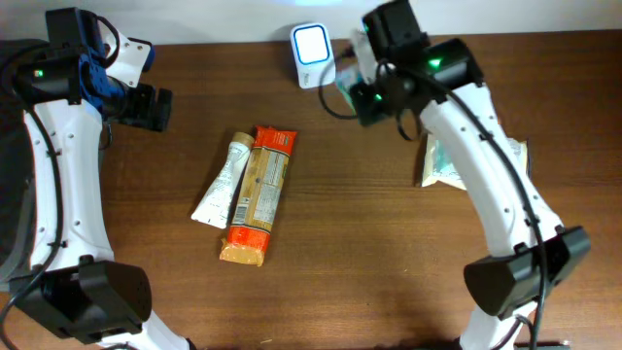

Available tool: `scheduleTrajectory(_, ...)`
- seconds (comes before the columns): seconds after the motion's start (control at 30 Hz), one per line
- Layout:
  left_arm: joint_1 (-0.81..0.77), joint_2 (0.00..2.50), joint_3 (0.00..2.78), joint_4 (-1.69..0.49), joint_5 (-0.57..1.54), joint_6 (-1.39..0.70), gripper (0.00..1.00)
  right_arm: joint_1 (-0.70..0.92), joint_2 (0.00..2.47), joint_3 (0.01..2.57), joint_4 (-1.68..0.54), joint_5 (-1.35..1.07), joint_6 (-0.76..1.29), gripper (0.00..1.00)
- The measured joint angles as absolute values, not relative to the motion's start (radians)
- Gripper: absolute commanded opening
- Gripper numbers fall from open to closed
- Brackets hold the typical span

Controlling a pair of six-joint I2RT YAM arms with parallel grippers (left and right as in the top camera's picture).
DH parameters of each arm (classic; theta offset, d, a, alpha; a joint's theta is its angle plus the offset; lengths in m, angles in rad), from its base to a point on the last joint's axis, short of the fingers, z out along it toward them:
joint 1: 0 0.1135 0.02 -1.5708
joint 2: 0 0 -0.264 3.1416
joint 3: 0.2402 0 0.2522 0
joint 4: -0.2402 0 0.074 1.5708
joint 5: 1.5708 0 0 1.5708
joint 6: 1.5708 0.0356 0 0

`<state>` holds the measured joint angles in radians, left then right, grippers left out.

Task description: Scan the item barcode

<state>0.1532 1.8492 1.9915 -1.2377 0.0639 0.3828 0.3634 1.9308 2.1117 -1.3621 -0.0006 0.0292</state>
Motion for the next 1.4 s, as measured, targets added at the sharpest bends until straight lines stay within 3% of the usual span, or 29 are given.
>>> scheduleTrajectory(0.13,0.153,1.849,1.991,-1.238,0.064,0.383,0.99,0.278,1.934,2.01,-1.485,-0.01,0.103,0.04)
scheduleTrajectory(0.5,0.153,1.849,1.991,-1.237,0.064,0.383,0.99,0.107,1.95,1.524,-1.327,0.037,0.139,0.05)
scheduleTrajectory(0.57,0.153,1.849,1.991,-1.237,0.064,0.383,0.99,0.07,1.95,1.496,-1.327,0.045,0.14,0.34)
scheduleTrajectory(0.6,0.153,1.849,1.991,-1.237,0.064,0.383,0.99,0.058,1.95,1.494,-1.328,0.045,0.141,0.39)
scheduleTrajectory(0.8,0.153,1.849,1.991,-1.237,0.064,0.383,0.99,0.039,1.95,1.507,-1.362,0.05,0.148,0.52)
scheduleTrajectory(0.97,0.153,1.849,1.991,-1.238,0.064,0.383,0.99,0.045,1.949,1.703,-1.402,-0.114,0.122,0.55)
scheduleTrajectory(1.0,0.153,1.849,1.991,-1.237,0.064,0.383,0.99,0.058,1.944,1.737,-1.366,-0.183,0.12,0.63)
scheduleTrajectory(1.03,0.153,1.849,1.991,-1.237,0.064,0.383,0.99,0.084,1.941,1.744,-1.306,-0.266,0.122,0.99)
scheduleTrajectory(1.23,0.153,1.849,1.991,-1.235,0.064,0.383,0.99,0.284,1.942,1.645,-0.979,-0.418,0.292,1.0)
scheduleTrajectory(1.4,0.153,1.849,1.991,-1.236,0.064,0.383,0.99,0.453,1.944,1.487,-0.723,-0.429,0.499,0.83)
